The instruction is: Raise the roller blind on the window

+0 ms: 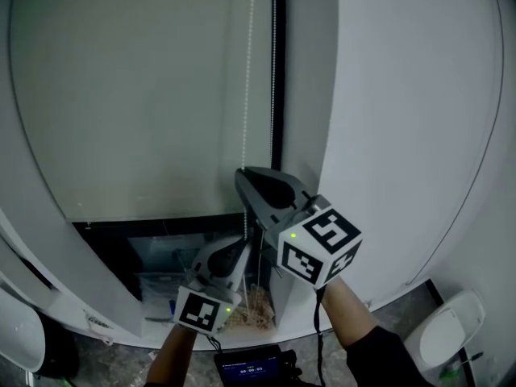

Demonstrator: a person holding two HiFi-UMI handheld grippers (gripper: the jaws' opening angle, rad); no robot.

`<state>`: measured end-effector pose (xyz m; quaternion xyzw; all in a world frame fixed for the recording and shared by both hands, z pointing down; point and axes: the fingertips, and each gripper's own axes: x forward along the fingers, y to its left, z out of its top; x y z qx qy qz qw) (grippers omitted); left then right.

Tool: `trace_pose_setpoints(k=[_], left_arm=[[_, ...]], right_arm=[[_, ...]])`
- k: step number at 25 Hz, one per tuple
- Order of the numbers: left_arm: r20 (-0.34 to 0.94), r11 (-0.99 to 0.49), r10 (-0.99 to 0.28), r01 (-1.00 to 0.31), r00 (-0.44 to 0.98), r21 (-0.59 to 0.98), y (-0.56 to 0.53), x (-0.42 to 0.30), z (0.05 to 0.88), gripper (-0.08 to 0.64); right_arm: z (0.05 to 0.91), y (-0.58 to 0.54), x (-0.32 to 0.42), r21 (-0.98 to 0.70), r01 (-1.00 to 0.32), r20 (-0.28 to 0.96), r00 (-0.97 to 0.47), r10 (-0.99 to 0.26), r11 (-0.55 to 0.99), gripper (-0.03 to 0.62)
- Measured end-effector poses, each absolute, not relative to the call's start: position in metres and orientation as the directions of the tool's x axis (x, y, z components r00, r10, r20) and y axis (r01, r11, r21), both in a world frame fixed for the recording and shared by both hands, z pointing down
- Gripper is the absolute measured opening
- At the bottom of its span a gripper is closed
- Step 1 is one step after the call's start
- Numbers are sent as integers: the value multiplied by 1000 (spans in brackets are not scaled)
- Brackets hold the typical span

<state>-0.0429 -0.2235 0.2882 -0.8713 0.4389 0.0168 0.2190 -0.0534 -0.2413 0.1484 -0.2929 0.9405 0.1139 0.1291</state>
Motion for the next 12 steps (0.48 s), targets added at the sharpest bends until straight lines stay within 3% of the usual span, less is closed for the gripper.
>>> trace_pose_setpoints(k=[4, 8, 12], left_arm=[[-145, -709, -642, -655, 753, -261, -242, -63, 329, 9], [-190, -738, -639, -664, 745, -123, -249, -98, 311, 12], [-187, -759, -618, -641, 764, -112, -253, -97, 287, 35]], right_arm=[[239, -282, -74, 153, -621, -163, -783, -600, 769, 11], [323, -286, -77, 107, -610, -31, -791, -610, 785, 11], [353, -274, -77, 92, -607, -12, -794, -608, 790, 11]])
